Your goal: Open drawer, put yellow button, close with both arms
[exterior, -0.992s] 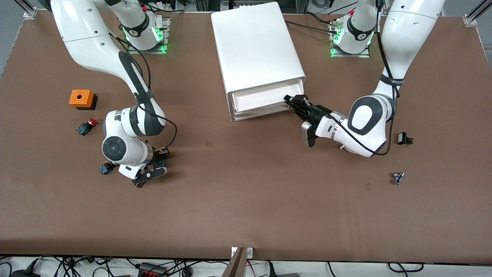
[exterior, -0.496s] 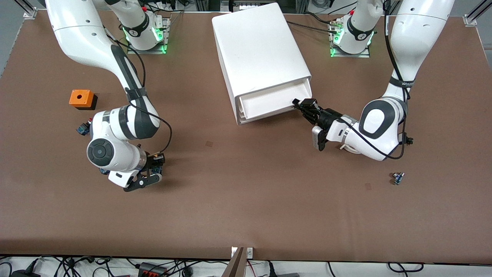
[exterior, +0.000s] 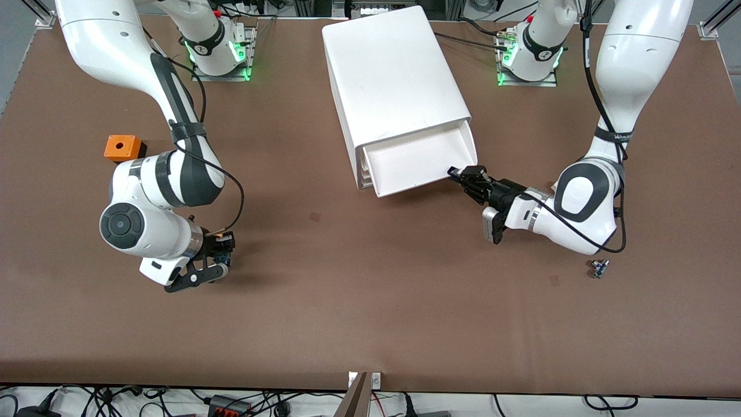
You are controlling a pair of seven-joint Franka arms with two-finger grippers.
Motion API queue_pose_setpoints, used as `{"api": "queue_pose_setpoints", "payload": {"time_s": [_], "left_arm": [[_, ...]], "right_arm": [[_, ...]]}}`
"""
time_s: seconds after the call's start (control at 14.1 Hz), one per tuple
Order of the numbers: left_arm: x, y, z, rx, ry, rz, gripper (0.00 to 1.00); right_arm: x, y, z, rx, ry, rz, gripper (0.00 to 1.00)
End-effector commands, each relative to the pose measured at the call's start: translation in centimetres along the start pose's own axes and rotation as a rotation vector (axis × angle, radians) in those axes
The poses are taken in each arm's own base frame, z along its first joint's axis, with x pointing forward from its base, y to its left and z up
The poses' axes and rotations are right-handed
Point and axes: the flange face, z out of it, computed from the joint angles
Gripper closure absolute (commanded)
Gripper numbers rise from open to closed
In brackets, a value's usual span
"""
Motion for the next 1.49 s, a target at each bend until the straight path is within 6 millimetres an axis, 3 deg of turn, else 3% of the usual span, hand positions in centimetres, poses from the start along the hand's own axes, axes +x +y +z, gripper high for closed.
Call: {"api": "queue_pose_setpoints", "payload": {"time_s": [0.0, 0.14, 0.28, 0.35, 0.43, 0.57, 0.71, 0.78, 0.92, 1.06, 1.28, 1.42], "left_arm": [[1.1, -1.3, -2.1, 0.05, 0.031, -0.025, 0.95], [1.5, -1.1, -2.5, 0.063, 0.041, -0.016, 0.93], [1.6, -1.0, -3.1, 0.07, 0.048, -0.013, 0.81], [1.5, -1.1, -3.5, 0.074, 0.056, -0.016, 0.59], [1.6, -0.8, -3.9, 0.081, 0.06, -0.001, 0.01], [1.9, 0.0, -5.3, 0.094, 0.079, 0.013, 0.0], [1.4, 0.5, -7.2, 0.119, 0.094, 0.014, 0.0], [0.9, 2.0, -8.6, 0.178, 0.078, 0.01, 0.0], [0.3, 5.0, -10.3, 0.279, 0.049, -0.046, 0.0], [-0.1, 7.5, -11.2, 0.4, 0.016, -0.138, 0.0], [0.1, 11.0, -14.4, 0.636, 0.01, -0.262, 0.0], [0.0, 11.8, -15.8, 0.789, 0.003, -0.355, 0.0]], "right_arm": [[-0.5, 0.4, -0.8, 0.002, -0.013, -0.015, 0.99], [-0.4, 0.5, -1.0, 0.003, -0.008, -0.011, 0.99], [0.4, 0.4, -3.5, -0.003, 0.04, -0.015, 0.99], [0.9, 0.0, -5.2, -0.005, 0.073, -0.021, 0.99], [1.3, -0.7, -6.9, -0.002, 0.107, -0.031, 1.0], [1.8, -2.3, -10.1, 0.011, 0.139, -0.051, 1.0], [1.9, -6.1, -13.0, 0.031, 0.155, -0.095, 1.0], [1.9, -8.1, -14.0, 0.036, 0.166, -0.124, 1.0], [1.8, -12.1, -14.1, 0.041, 0.162, -0.14, 1.0], [1.0, -17.8, -15.0, 0.051, 0.169, -0.092, 1.0], [-0.6, -27.6, -16.0, 0.082, 0.195, -0.01, 1.0], [-1.4, -31.5, -16.0, 0.097, 0.199, 0.043, 1.0]]}}
